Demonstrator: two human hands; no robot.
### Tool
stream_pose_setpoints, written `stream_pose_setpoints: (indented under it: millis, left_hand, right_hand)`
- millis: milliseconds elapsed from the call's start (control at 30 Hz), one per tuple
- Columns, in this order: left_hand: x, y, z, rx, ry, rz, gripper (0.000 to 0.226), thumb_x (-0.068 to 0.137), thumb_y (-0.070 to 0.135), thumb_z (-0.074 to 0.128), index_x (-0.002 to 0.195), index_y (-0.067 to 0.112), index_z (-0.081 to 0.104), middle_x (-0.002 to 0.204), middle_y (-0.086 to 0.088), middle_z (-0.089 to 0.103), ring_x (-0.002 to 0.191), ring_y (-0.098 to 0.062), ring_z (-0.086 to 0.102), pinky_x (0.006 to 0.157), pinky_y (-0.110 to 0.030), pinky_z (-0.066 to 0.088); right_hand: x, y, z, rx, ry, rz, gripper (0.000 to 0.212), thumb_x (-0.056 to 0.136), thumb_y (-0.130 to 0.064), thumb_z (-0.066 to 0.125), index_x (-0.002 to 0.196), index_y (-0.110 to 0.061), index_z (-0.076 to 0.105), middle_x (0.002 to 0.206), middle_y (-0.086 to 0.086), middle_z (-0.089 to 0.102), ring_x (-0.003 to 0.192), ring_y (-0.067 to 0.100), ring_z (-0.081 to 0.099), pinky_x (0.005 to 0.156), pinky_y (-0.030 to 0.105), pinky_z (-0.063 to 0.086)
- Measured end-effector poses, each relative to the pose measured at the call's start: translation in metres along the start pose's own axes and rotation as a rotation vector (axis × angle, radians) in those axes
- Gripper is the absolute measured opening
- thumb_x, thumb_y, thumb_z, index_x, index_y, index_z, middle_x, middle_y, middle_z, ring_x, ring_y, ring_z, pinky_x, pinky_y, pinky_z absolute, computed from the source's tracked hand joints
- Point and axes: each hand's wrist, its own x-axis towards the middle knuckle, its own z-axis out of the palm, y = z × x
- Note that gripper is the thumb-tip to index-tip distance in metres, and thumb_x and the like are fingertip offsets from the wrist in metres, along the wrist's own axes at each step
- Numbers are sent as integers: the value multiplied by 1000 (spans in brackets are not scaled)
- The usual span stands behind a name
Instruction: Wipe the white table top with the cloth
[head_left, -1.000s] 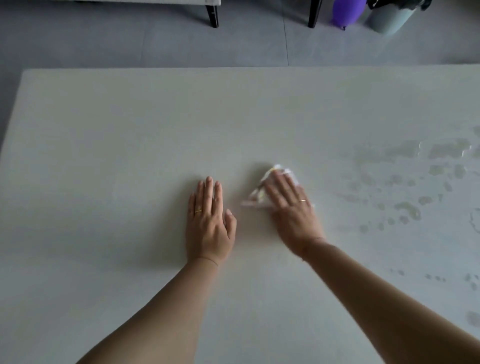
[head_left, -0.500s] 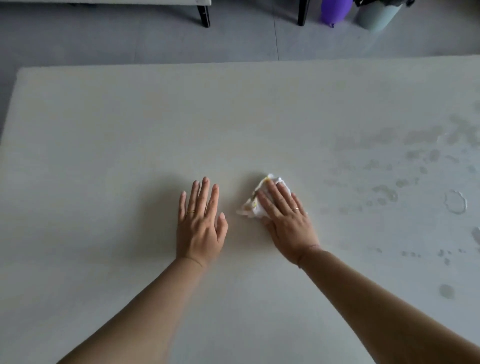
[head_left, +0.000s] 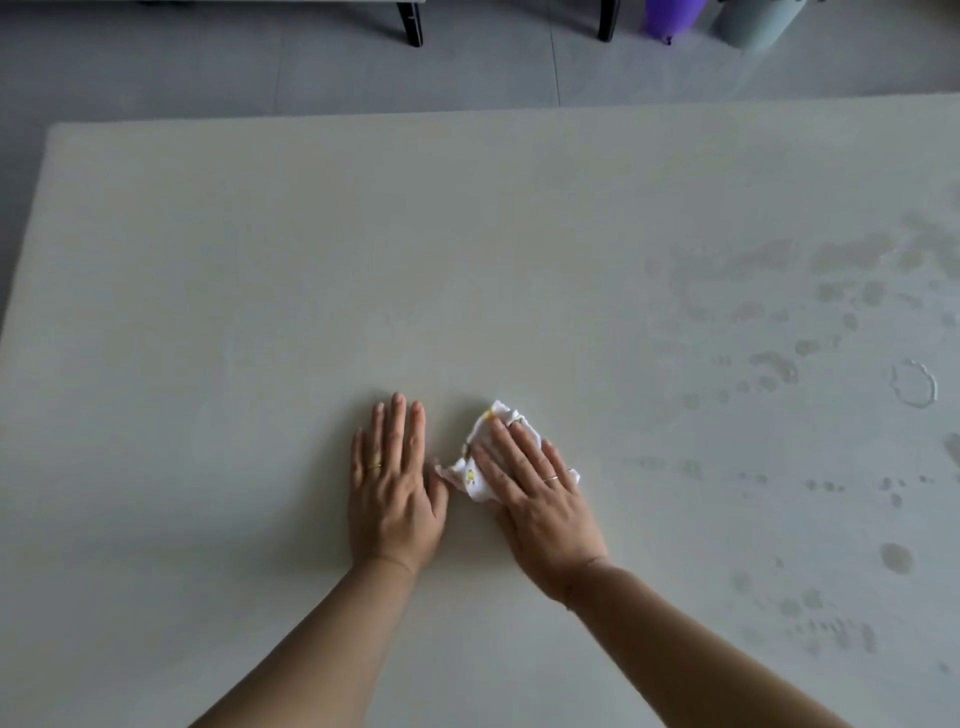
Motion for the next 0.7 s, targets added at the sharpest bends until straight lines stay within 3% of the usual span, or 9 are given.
stream_pose_setpoints:
  millis: [67, 167, 267, 333, 433, 567, 633, 700]
  left_hand:
    - [0, 0, 1, -5, 3, -10, 61, 87, 30, 33, 144, 8, 35, 152, -14, 31, 141, -29, 27, 114, -45, 19]
    - [-1, 0, 0, 4, -17, -13, 62, 87, 33, 32, 145, 9, 34, 152, -14, 30, 142, -29, 26, 114, -45, 18]
    - [-1, 1, 2, 9, -23, -21, 63, 87, 34, 32, 146, 10, 32, 153, -13, 28, 142, -29, 25, 115, -45, 18]
    - [-2, 0, 2, 2, -22, -23, 64, 87, 35, 32, 146, 10, 32, 153, -13, 28, 142, -29, 25, 115, -45, 18]
    - [0, 0, 1, -13, -18, -16, 62, 87, 32, 30, 144, 9, 35, 152, -14, 30, 141, -30, 27, 114, -47, 21]
    - [0, 0, 0, -14, -19, -3, 60, 89, 30, 27, 144, 8, 34, 152, -15, 29, 141, -31, 26, 115, -48, 22]
    - [0, 0, 1, -14, -15, -6, 60, 89, 31, 28, 144, 8, 35, 152, -15, 30, 141, -31, 27, 114, -48, 22]
    - [-1, 0, 1, -15, -11, -2, 60, 89, 31, 28, 144, 8, 35, 151, -16, 31, 140, -32, 28, 114, -49, 22]
  right_hand:
    - [-2, 43, -15, -31, 24, 85, 54, 96, -33, 43, 147, -25, 27, 157, 1, 13, 146, 21, 7, 117, 38, 11]
    - [-3, 92, -41, 3, 125, 449, 52, 97, -30, 39, 147, -21, 28, 158, 4, 8, 146, 23, 3, 118, 39, 9]
    - [4, 77, -38, 50, 222, 688, 50, 99, -25, 39, 147, -22, 28, 158, 4, 4, 146, 21, 0, 119, 40, 5]
    - [5, 31, -20, 49, 251, 663, 54, 95, -23, 41, 147, -20, 29, 157, 7, 5, 146, 24, 0, 118, 41, 5]
    - [-16, -40, 12, 16, 143, 386, 55, 93, -34, 36, 146, -21, 32, 157, 6, 14, 145, 25, 9, 117, 42, 9]
    - [-37, -18, 6, -60, -5, -14, 58, 92, -31, 48, 146, -24, 30, 156, 1, 19, 144, 23, 16, 114, 41, 19]
    - [-38, 25, -9, -68, -12, 33, 61, 91, -30, 55, 146, -24, 31, 155, 1, 17, 144, 23, 13, 115, 42, 21]
    - [-41, 63, -27, -21, 77, 300, 55, 95, -32, 49, 146, -23, 31, 156, 1, 13, 145, 21, 8, 117, 39, 15]
